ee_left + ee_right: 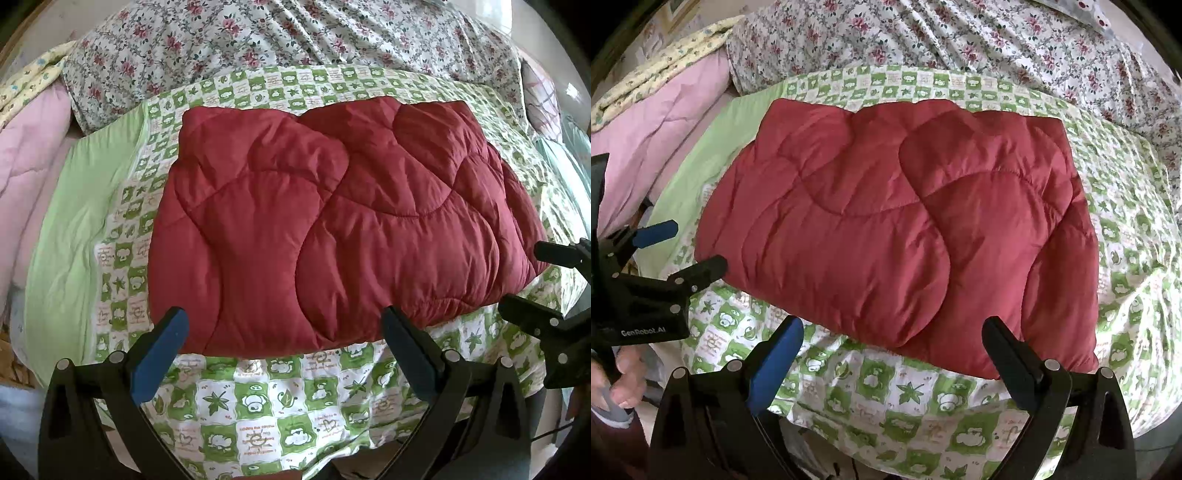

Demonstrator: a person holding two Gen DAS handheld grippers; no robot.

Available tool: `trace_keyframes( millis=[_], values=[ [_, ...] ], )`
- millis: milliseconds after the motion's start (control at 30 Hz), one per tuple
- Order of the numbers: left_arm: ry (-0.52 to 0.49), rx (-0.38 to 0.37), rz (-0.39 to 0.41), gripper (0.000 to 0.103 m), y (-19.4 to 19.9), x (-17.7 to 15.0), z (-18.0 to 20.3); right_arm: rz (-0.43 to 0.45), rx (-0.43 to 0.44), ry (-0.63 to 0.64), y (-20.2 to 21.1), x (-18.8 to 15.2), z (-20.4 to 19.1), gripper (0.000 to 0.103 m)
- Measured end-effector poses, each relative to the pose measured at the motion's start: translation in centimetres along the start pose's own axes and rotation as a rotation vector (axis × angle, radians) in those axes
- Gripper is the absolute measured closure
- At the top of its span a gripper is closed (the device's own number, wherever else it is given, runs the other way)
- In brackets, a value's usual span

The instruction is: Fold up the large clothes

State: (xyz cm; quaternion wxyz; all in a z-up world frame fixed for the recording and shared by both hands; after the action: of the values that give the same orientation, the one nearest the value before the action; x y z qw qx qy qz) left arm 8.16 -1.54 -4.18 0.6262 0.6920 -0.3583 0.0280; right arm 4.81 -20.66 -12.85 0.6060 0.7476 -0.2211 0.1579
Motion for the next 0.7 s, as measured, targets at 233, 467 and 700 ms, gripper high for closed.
trace_keyframes(
  millis=[233,467,700],
  values=[
    [-0.001,0.005,0.006,0.000,0.3,0.2,-0.1,0.012,0.000,0.001,0.3,0.1,-0.1,0.005],
    [-0.006,0.008,0.010,0.000,0.4,0.2,0.0,0.019,0.003,-0.001,0.7,0.1,-0.1,0.005],
    [-0.009,0.013,0.013,0.000,0.6,0.2,0.0,0.025,0.006,-0.008,1.0,0.2,-0.1,0.005]
  ],
)
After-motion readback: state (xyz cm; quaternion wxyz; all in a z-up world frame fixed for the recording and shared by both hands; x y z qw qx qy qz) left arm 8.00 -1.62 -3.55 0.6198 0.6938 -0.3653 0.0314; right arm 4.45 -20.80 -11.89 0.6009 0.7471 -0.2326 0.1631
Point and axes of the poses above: each gripper's, at about its wrist camera, not at the fingertips, and y roughly against the way its jaws point, z to its right, x to its top, the point moved 7 cm from there along -y, roughly the way its jaws point, and after that the axes turned 10 degrees about -y, right-handed, at the moved point
